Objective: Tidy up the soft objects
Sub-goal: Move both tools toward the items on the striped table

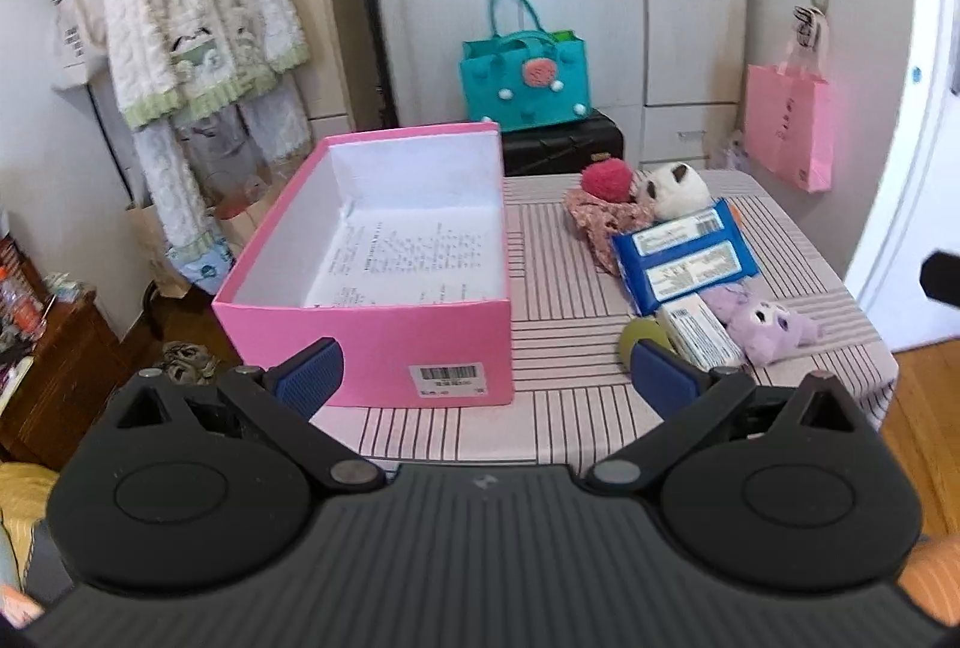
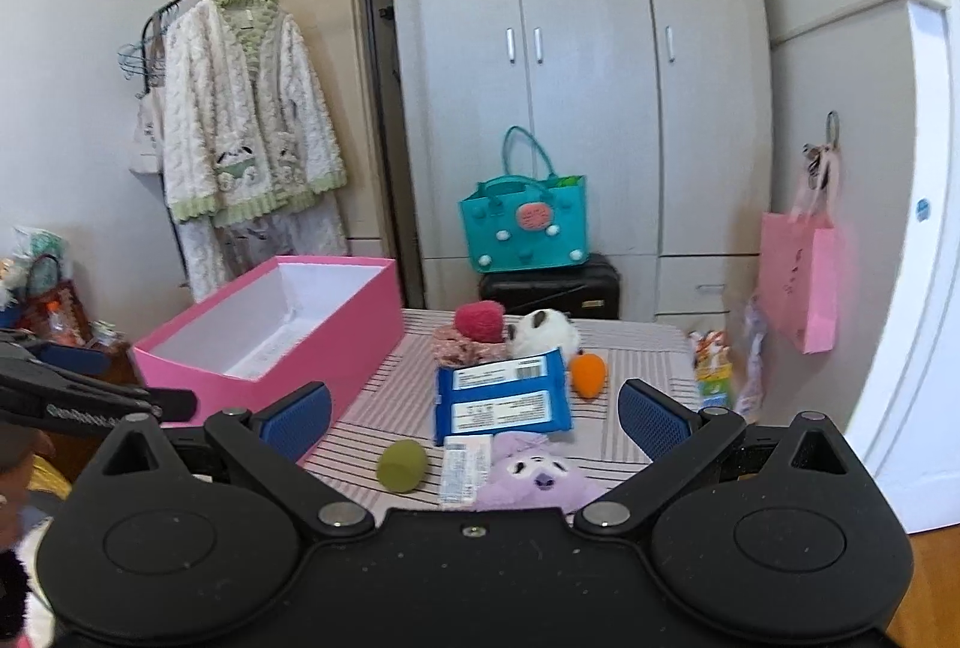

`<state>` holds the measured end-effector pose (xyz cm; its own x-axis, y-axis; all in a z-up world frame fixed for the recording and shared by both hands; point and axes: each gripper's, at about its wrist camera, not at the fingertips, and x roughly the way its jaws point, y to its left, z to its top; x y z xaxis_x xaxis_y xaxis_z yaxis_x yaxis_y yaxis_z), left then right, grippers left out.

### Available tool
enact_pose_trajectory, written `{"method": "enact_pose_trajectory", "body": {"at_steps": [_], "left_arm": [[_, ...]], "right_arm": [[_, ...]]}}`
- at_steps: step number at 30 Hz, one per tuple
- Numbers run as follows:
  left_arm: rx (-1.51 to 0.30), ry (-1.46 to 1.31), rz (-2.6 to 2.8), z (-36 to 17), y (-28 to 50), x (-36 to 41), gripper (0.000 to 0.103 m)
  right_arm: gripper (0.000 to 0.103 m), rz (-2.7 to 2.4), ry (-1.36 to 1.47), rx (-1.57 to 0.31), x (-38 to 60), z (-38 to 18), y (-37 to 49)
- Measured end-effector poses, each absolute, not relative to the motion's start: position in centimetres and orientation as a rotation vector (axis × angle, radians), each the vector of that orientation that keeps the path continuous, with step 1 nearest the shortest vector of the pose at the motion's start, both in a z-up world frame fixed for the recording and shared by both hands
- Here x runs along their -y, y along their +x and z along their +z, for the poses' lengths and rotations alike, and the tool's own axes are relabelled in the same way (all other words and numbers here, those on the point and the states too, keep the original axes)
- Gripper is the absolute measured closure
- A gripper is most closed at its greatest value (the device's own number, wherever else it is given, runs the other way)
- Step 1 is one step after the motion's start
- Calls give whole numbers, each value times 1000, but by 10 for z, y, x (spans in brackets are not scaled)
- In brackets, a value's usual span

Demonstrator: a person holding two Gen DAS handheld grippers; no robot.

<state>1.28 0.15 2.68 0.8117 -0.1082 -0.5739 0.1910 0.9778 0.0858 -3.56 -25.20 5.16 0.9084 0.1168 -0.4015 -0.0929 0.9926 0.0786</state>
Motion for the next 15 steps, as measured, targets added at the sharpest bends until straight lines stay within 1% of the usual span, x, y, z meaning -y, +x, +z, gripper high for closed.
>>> {"method": "enact_pose_trajectory", "body": {"at_steps": [6, 15], "left_arm": [[-604, 191, -178, 26, 12, 1, 0], [-595, 190, -171, 30, 12, -3, 0]], "right_arm": [[0, 140, 76, -434, 253, 53, -29], [0, 142, 74, -439, 249, 52, -26]]}}
